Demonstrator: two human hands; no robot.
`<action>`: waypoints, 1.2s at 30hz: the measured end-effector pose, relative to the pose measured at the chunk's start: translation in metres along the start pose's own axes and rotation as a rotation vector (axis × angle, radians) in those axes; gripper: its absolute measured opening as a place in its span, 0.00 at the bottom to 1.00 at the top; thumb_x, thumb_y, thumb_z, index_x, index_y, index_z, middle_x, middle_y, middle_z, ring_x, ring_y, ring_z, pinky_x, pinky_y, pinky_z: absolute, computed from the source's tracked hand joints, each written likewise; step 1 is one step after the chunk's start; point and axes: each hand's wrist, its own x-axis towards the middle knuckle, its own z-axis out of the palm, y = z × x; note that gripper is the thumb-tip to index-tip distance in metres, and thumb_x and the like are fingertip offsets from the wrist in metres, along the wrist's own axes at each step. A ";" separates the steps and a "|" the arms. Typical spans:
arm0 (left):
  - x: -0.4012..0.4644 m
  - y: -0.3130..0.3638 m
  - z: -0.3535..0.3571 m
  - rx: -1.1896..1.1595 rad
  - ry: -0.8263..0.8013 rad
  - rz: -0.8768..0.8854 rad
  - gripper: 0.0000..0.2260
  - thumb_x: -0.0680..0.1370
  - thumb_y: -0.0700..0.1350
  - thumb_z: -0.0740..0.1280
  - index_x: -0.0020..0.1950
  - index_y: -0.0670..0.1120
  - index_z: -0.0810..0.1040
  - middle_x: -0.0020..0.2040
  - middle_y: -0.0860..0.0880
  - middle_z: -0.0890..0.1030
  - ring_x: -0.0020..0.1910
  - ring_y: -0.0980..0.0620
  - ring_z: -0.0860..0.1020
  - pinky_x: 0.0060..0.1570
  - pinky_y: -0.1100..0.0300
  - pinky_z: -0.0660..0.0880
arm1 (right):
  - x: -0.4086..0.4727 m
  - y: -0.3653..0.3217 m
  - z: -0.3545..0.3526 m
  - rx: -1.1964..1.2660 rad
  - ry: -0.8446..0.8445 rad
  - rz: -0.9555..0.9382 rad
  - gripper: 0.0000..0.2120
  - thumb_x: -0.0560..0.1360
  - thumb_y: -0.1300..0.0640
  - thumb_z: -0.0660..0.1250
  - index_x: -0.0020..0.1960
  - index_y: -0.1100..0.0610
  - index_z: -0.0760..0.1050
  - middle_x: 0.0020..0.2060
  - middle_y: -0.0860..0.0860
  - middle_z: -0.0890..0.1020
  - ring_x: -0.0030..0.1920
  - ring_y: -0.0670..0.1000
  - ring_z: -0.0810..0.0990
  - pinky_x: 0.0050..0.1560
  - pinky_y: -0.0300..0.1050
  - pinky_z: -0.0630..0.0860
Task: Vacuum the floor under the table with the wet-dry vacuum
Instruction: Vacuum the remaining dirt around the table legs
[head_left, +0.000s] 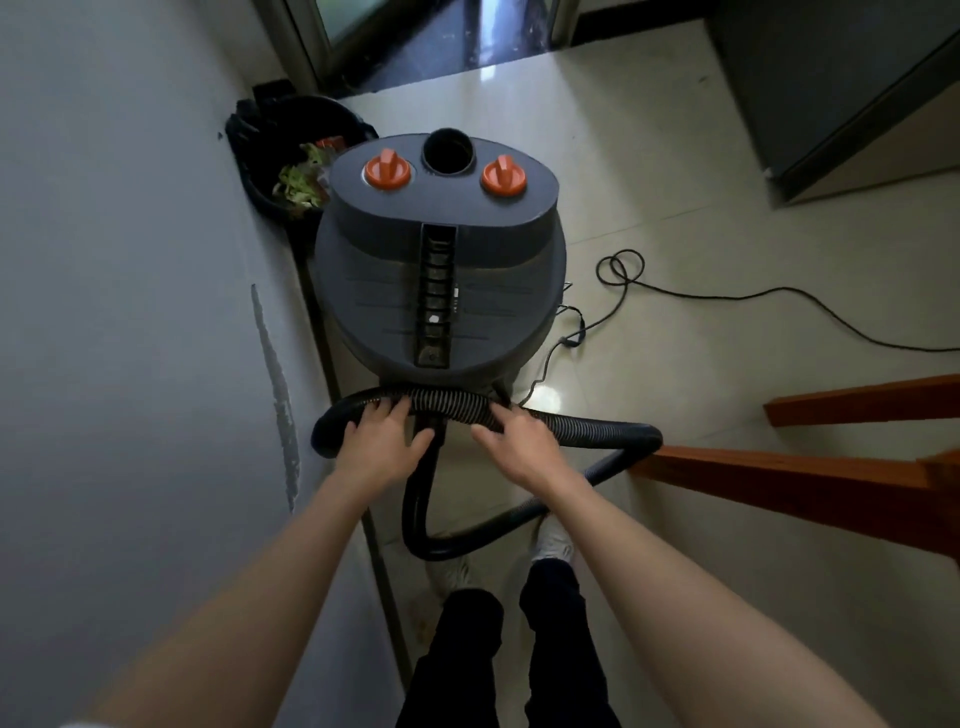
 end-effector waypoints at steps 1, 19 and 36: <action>-0.010 0.002 -0.005 0.039 -0.004 0.031 0.28 0.80 0.56 0.57 0.77 0.47 0.56 0.76 0.45 0.58 0.75 0.46 0.54 0.73 0.44 0.54 | -0.014 0.004 -0.006 0.004 0.007 -0.024 0.28 0.80 0.45 0.57 0.76 0.58 0.60 0.74 0.60 0.63 0.74 0.58 0.60 0.71 0.49 0.59; -0.164 0.230 -0.101 0.278 0.354 0.536 0.34 0.73 0.66 0.39 0.77 0.55 0.50 0.78 0.50 0.49 0.77 0.49 0.41 0.73 0.46 0.40 | -0.224 0.115 -0.231 -0.099 0.588 -0.189 0.34 0.78 0.38 0.54 0.78 0.48 0.44 0.78 0.49 0.48 0.77 0.48 0.45 0.75 0.52 0.41; -0.218 0.386 -0.183 0.369 0.624 0.741 0.27 0.79 0.60 0.51 0.77 0.54 0.52 0.78 0.49 0.50 0.77 0.47 0.42 0.74 0.47 0.41 | -0.267 0.153 -0.329 -0.045 0.770 -0.259 0.35 0.78 0.37 0.52 0.78 0.48 0.43 0.78 0.49 0.49 0.77 0.48 0.44 0.75 0.53 0.41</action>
